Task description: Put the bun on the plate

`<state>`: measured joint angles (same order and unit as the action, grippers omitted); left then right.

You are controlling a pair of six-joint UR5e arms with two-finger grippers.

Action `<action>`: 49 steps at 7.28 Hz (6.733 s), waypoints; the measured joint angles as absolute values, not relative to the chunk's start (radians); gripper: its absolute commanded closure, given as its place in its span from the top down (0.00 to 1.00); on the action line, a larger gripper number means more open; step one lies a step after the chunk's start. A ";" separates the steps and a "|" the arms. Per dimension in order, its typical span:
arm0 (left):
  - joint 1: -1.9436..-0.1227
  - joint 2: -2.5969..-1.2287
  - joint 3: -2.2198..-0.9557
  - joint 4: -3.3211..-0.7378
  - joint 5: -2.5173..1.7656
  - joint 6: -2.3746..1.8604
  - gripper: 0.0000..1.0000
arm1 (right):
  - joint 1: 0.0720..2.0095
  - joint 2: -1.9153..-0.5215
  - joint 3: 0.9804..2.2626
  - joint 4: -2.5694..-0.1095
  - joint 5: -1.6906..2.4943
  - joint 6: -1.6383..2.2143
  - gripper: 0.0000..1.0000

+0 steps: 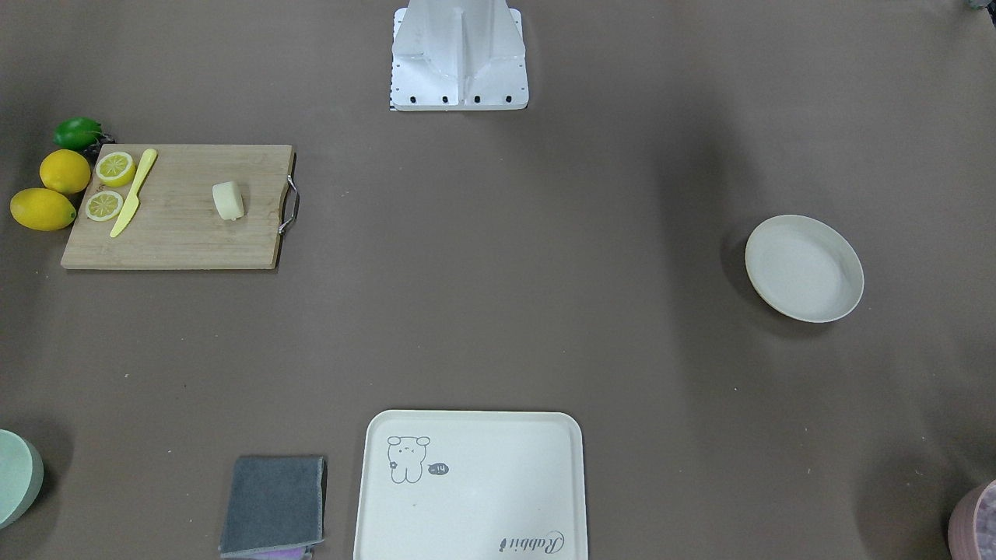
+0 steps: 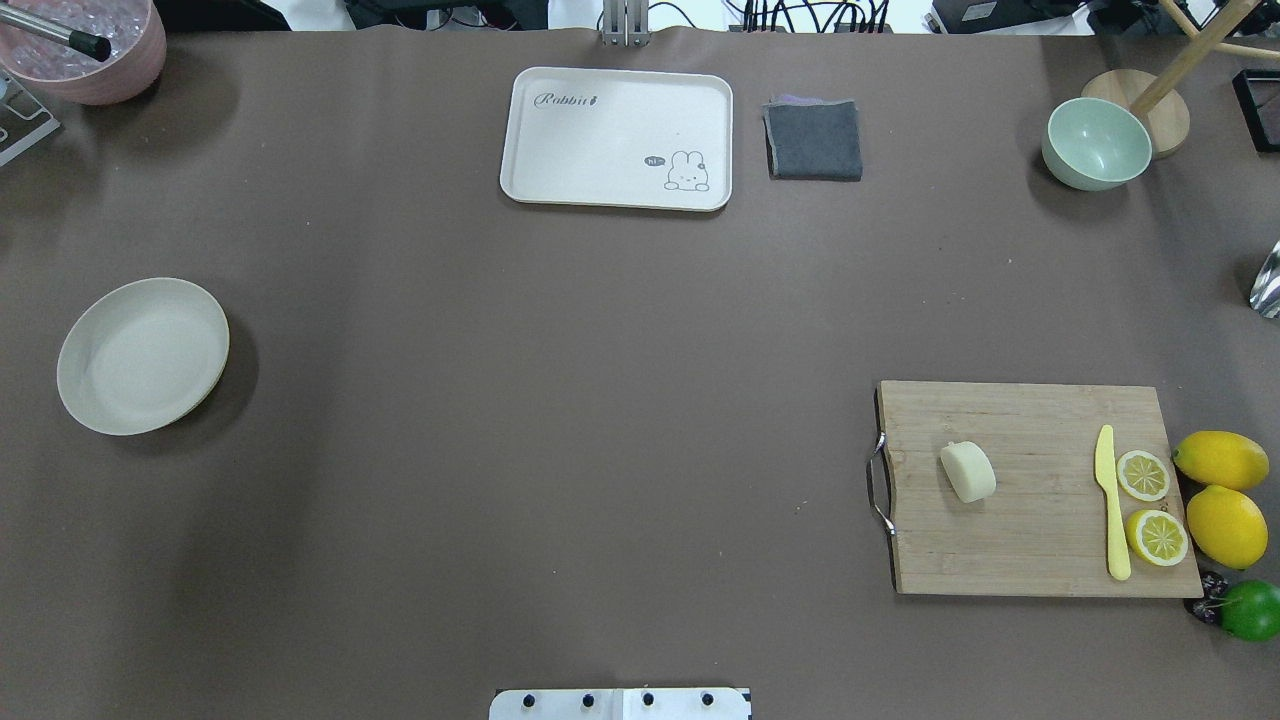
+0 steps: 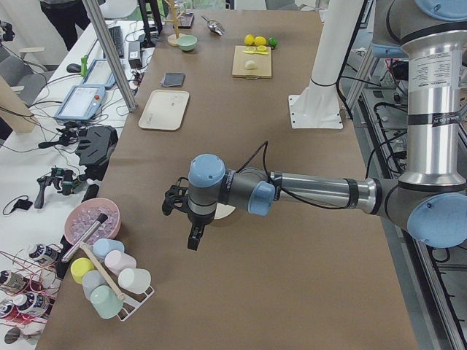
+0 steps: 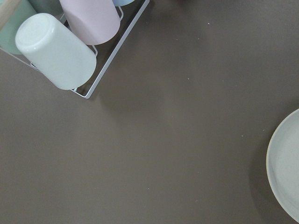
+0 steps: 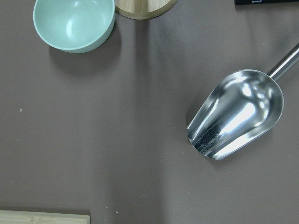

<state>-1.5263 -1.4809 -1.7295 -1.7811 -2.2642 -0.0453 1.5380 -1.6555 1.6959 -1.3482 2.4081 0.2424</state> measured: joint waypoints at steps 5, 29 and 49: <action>-1.526 -1.480 -1.732 -1.789 -2.266 -0.047 0.98 | 1.537 -1.661 1.695 -1.347 2.398 0.242 1.00; -1.531 -1.446 -1.718 -1.896 -2.387 -0.087 0.98 | 1.537 -1.669 1.705 -1.335 2.402 0.239 1.00; -1.193 -1.636 -1.367 -2.510 -2.430 -0.678 0.00 | 1.503 -1.651 1.741 -1.342 2.396 0.254 1.00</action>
